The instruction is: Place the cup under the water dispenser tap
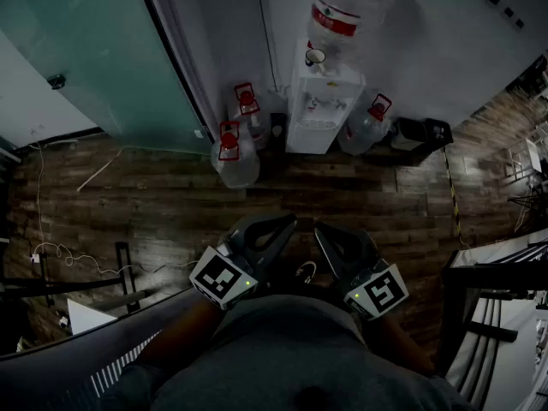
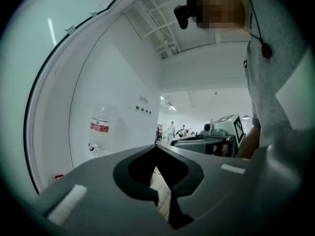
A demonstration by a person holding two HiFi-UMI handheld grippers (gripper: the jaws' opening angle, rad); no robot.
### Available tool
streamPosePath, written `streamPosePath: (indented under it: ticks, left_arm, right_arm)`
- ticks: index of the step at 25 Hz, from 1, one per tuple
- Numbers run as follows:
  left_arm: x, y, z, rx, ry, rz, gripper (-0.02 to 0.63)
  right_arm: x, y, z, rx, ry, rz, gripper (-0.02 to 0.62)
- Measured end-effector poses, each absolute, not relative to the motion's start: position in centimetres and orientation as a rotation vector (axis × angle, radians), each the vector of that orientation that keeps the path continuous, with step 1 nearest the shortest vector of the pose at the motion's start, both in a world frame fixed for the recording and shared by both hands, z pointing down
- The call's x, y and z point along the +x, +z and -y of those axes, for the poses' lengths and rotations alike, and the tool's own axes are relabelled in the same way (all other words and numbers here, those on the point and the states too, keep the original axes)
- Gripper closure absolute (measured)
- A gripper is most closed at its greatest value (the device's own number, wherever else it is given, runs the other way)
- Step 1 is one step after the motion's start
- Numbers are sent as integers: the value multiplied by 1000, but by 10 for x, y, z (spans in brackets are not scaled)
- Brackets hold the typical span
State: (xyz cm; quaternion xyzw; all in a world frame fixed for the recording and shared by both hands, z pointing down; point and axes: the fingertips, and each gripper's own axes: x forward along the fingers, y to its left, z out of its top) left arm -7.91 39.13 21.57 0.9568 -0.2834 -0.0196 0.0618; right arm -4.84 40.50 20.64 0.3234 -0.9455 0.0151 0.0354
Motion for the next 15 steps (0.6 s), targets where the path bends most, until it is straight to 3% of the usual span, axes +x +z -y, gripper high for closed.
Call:
streamPosePath:
  ticks: [15]
  left_arm:
    - [-63,220,-378,2841,24,877,598]
  right_arm:
    - [-25,216,-389,1041,101,2909,584]
